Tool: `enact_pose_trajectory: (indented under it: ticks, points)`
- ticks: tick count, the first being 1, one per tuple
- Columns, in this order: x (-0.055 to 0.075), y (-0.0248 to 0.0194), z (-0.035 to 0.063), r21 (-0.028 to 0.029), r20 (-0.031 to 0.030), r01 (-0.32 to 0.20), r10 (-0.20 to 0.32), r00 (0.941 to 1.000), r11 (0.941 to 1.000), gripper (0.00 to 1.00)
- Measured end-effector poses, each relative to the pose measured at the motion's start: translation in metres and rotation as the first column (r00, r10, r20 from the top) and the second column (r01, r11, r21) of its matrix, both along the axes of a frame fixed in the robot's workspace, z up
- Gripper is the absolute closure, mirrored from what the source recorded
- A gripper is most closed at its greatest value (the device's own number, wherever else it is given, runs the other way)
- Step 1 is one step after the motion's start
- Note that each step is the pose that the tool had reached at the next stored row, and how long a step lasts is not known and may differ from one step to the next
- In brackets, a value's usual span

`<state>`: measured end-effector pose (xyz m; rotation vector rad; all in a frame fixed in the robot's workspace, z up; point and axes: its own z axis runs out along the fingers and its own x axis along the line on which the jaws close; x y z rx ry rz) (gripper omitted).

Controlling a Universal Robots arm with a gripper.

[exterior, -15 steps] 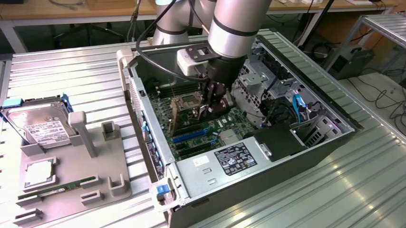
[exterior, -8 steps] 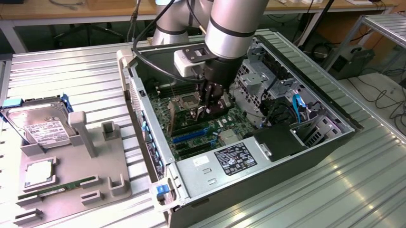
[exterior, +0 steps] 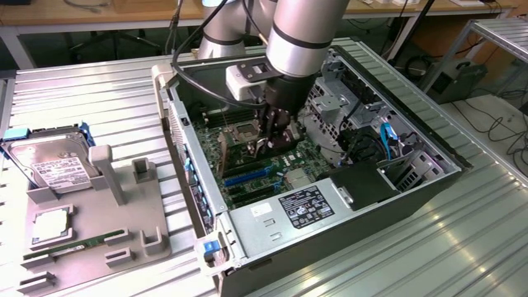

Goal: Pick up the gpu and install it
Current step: 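Insert the gpu into the slot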

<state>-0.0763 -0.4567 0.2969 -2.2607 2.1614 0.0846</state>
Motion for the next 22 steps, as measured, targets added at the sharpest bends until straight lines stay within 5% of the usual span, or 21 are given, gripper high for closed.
enact_pose_trajectory:
  ticks: [22]
  points:
    - [-0.0081,0.0,-0.0037,0.0,0.0,0.0,0.0,1.0,1.0,0.74]
